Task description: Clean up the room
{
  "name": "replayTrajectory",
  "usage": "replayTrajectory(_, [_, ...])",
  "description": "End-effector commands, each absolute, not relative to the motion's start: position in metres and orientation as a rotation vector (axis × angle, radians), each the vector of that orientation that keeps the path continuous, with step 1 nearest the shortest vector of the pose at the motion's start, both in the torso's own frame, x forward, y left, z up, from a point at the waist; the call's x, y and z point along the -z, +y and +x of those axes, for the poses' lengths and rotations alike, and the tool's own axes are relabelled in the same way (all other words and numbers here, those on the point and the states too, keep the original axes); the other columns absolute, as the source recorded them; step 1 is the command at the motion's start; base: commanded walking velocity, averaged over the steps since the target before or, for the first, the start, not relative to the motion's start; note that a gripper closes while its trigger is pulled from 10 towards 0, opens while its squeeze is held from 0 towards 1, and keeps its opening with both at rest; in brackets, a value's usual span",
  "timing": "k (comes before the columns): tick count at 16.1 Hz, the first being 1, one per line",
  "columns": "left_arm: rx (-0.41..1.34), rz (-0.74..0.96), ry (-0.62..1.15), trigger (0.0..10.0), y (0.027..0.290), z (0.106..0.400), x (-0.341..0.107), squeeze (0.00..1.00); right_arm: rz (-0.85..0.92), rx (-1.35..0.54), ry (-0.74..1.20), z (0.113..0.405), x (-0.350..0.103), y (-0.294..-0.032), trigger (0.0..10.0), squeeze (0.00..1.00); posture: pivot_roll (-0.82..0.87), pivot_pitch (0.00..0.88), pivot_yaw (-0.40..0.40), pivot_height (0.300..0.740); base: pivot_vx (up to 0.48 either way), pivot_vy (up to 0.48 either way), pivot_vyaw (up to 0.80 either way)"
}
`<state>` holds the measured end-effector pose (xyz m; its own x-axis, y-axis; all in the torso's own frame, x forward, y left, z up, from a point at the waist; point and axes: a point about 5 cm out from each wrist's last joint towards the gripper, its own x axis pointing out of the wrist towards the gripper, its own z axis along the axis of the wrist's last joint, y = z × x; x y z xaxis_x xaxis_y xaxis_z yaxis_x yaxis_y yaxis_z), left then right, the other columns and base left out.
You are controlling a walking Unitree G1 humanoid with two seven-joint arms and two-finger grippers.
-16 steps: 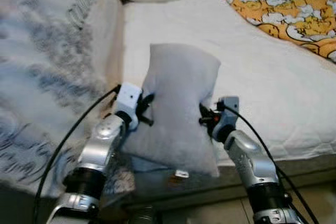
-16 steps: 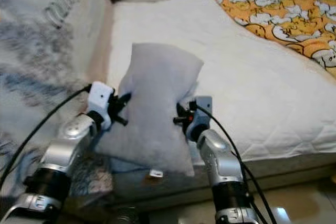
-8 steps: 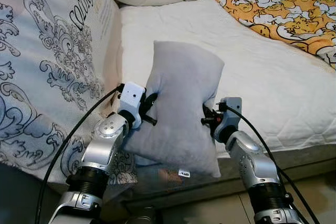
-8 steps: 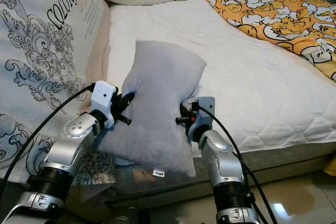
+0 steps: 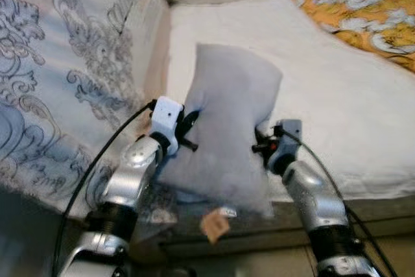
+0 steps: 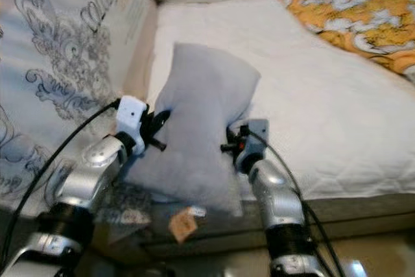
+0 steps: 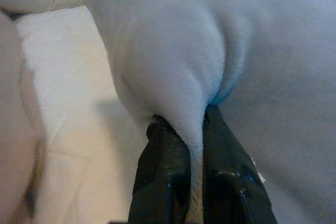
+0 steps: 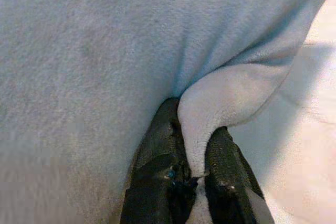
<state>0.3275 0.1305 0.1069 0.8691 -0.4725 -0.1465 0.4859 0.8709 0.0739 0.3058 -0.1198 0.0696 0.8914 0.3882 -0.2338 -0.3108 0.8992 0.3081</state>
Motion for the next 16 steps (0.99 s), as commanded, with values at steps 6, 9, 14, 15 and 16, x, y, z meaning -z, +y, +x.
replayTrajectory(6, [0.509,0.098,0.072,10.0,0.1232,0.3326,-0.1181,0.0,0.201,-0.395,0.274,0.3105,-0.0761,-0.1212,10.0,0.0,0.13,0.0,0.045,0.74,0.282,0.0,0.35])
replayTrajectory(9, [0.506,0.097,0.072,10.0,0.1237,0.3329,-0.1183,0.0,0.22,-0.357,0.287,0.3126,-0.0741,-0.1239,10.0,0.0,0.13,0.0,0.045,0.74,0.284,0.0,0.0])
replayTrajectory(14, [0.517,0.096,0.075,10.0,0.1224,0.3331,-0.1178,0.0,0.214,-0.344,0.293,0.3119,-0.0716,-0.1261,10.0,0.0,0.13,0.0,0.048,0.74,0.283,0.0,0.0])
replayTrajectory(15, [0.518,0.096,0.075,10.0,0.1223,0.3333,-0.1179,0.0,0.215,-0.343,0.293,0.3119,-0.0716,-0.1262,10.0,0.0,0.13,0.0,0.048,0.74,0.281,0.0,0.0])
replayTrajectory(16, [0.517,0.097,0.074,10.0,0.122,0.3336,-0.1182,0.0,0.22,-0.341,0.292,0.3119,-0.0716,-0.1263,10.0,0.0,0.13,0.0,0.048,0.74,0.281,0.0,0.0])
